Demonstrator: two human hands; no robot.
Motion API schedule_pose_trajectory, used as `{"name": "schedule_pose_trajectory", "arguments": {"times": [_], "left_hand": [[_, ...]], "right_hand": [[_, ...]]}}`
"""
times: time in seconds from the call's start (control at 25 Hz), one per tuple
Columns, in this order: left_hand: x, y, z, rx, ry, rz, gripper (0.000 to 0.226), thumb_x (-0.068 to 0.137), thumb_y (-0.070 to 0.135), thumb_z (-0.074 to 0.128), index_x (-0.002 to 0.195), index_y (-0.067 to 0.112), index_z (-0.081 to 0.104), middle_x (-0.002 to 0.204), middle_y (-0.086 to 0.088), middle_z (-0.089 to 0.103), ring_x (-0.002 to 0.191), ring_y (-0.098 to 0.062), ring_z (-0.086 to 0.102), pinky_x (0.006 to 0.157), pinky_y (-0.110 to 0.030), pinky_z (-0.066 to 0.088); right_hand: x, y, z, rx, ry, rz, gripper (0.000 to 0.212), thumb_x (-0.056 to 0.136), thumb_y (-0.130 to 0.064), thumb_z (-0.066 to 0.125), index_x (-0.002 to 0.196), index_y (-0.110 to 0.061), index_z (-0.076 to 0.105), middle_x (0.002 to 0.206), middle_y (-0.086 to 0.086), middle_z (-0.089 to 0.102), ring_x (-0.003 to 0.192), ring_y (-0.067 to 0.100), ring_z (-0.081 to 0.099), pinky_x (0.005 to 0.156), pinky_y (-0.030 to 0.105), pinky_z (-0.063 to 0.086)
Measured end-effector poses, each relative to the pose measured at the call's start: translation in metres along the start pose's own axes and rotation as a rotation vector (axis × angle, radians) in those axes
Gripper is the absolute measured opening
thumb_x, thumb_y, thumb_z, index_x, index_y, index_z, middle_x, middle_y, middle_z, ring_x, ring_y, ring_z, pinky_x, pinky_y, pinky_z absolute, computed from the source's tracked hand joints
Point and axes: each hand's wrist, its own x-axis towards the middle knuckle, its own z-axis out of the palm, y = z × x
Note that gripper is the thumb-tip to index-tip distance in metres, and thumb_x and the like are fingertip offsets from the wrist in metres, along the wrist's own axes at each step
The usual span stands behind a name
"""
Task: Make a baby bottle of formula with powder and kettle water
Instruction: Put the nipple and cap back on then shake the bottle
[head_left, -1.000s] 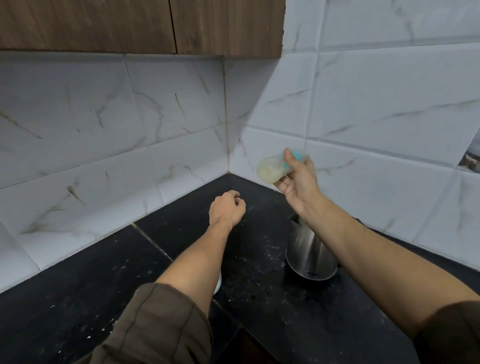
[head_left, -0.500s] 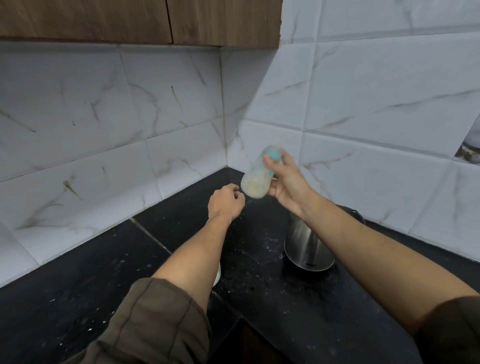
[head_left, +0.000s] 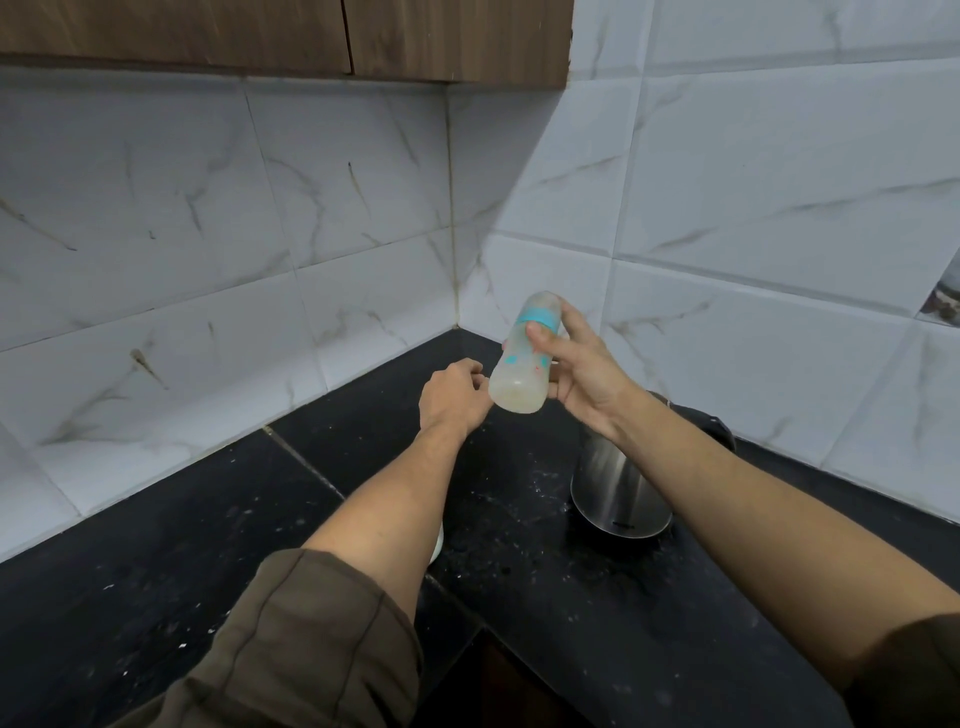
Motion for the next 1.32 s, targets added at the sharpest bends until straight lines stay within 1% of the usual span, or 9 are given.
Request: {"name": "schedule_pose_trajectory", "arguments": {"times": [0.08,0.2,0.4,0.56,0.72,0.8,1.0,1.2,1.32], "left_hand": [[-0.001,0.004,-0.001,0.007,0.004,0.002,0.034,0.097,0.025,0.058,0.129,0.019,0.068,0.112,-0.002,0.076,0.100,-0.023,0.067,0.080,-0.034,0.050],[-0.002,0.005,-0.001,-0.009,0.012,-0.007,0.037,0.100,0.027,0.057,0.135,0.020,0.067,0.118,-0.002,0.075,0.111,-0.024,0.068,0.089,-0.036,0.051],[0.002,0.006,0.000,0.082,-0.044,0.019,0.030,0.096,0.025,0.064,0.124,0.016,0.066,0.108,-0.004,0.075,0.092,-0.024,0.066,0.072,-0.033,0.048],[0.001,0.002,-0.001,-0.004,0.003,0.006,0.038,0.100,0.025,0.057,0.136,0.019,0.065,0.121,-0.003,0.074,0.110,-0.024,0.067,0.089,-0.037,0.052],[0.003,0.002,0.003,0.044,-0.035,-0.004,0.031,0.096,0.026,0.060,0.125,0.018,0.068,0.111,-0.003,0.075,0.092,-0.021,0.063,0.075,-0.033,0.048],[0.002,0.001,0.004,0.055,-0.045,-0.006,0.029,0.094,0.025,0.060,0.122,0.018,0.068,0.107,-0.002,0.075,0.091,-0.023,0.063,0.073,-0.033,0.046],[-0.001,-0.002,0.003,-0.011,-0.017,-0.020,0.040,0.100,0.027,0.056,0.139,0.020,0.065,0.125,-0.002,0.074,0.118,-0.025,0.066,0.097,-0.038,0.052],[0.006,-0.005,0.007,0.028,-0.036,-0.021,0.035,0.097,0.028,0.058,0.129,0.019,0.068,0.112,-0.002,0.076,0.100,-0.025,0.067,0.081,-0.035,0.050],[0.003,-0.008,0.006,0.002,-0.016,-0.031,0.037,0.099,0.028,0.056,0.134,0.020,0.067,0.119,-0.002,0.075,0.109,-0.025,0.068,0.089,-0.036,0.051]], "right_hand": [[0.002,-0.003,0.004,0.085,0.045,-0.046,0.063,0.095,-0.022,0.074,0.150,-0.026,0.045,0.124,0.010,0.069,0.105,0.029,0.075,0.080,0.047,0.064],[0.011,-0.010,0.004,0.258,0.208,-0.071,0.058,0.096,-0.028,0.074,0.145,-0.019,0.046,0.131,0.011,0.064,0.103,0.029,0.075,0.079,0.047,0.064],[0.004,-0.004,0.006,-0.063,-0.099,0.027,0.063,0.093,-0.024,0.075,0.149,-0.025,0.047,0.129,0.020,0.068,0.108,0.034,0.073,0.087,0.054,0.062],[0.013,-0.011,0.004,0.256,0.194,-0.081,0.058,0.095,-0.028,0.074,0.145,-0.020,0.047,0.134,0.013,0.062,0.102,0.028,0.075,0.080,0.047,0.064],[0.003,-0.004,0.002,-0.007,0.014,0.023,0.062,0.094,-0.023,0.075,0.149,-0.023,0.046,0.119,0.010,0.071,0.103,0.029,0.075,0.083,0.049,0.064],[0.002,-0.003,0.003,-0.029,-0.030,0.001,0.066,0.093,-0.023,0.076,0.150,-0.027,0.044,0.122,0.010,0.071,0.106,0.030,0.074,0.082,0.049,0.063],[0.019,-0.012,-0.007,0.264,0.243,-0.097,0.065,0.093,-0.031,0.077,0.147,-0.018,0.044,0.138,0.014,0.061,0.106,0.030,0.074,0.079,0.047,0.063],[0.004,-0.001,-0.002,-0.042,-0.079,0.020,0.065,0.093,-0.023,0.076,0.150,-0.028,0.044,0.129,0.016,0.068,0.113,0.034,0.072,0.083,0.050,0.063],[0.011,-0.008,-0.003,0.152,0.122,-0.078,0.063,0.096,-0.027,0.073,0.151,-0.023,0.042,0.132,0.012,0.066,0.104,0.028,0.075,0.081,0.047,0.063]]}}
